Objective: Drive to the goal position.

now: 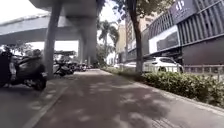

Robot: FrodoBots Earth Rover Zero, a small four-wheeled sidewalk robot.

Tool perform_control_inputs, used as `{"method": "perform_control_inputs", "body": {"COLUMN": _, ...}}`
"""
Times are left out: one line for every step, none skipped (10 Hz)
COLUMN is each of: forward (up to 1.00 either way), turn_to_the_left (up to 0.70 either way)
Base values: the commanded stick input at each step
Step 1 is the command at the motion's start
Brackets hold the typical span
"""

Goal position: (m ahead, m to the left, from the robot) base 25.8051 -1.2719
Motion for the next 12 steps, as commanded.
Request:
{"method": "perform_control_inputs", "body": {"forward": 0.45, "turn_to_the_left": 0.27}}
{"method": "perform_control_inputs", "body": {"forward": 0.45, "turn_to_the_left": 0.27}}
{"method": "perform_control_inputs", "body": {"forward": 0.45, "turn_to_the_left": 0.27}}
{"method": "perform_control_inputs", "body": {"forward": 0.45, "turn_to_the_left": 0.27}}
{"method": "perform_control_inputs", "body": {"forward": 0.45, "turn_to_the_left": 0.22}}
{"method": "perform_control_inputs", "body": {"forward": 0.45, "turn_to_the_left": 0.0}}
{"method": "perform_control_inputs", "body": {"forward": 0.45, "turn_to_the_left": 0.0}}
{"method": "perform_control_inputs", "body": {"forward": 0.45, "turn_to_the_left": 0.0}}
{"method": "perform_control_inputs", "body": {"forward": 0.45, "turn_to_the_left": 0.0}}
{"method": "perform_control_inputs", "body": {"forward": 0.45, "turn_to_the_left": 0.0}}
{"method": "perform_control_inputs", "body": {"forward": 0.45, "turn_to_the_left": 0.0}}
{"method": "perform_control_inputs", "body": {"forward": 0.45, "turn_to_the_left": 0.0}}
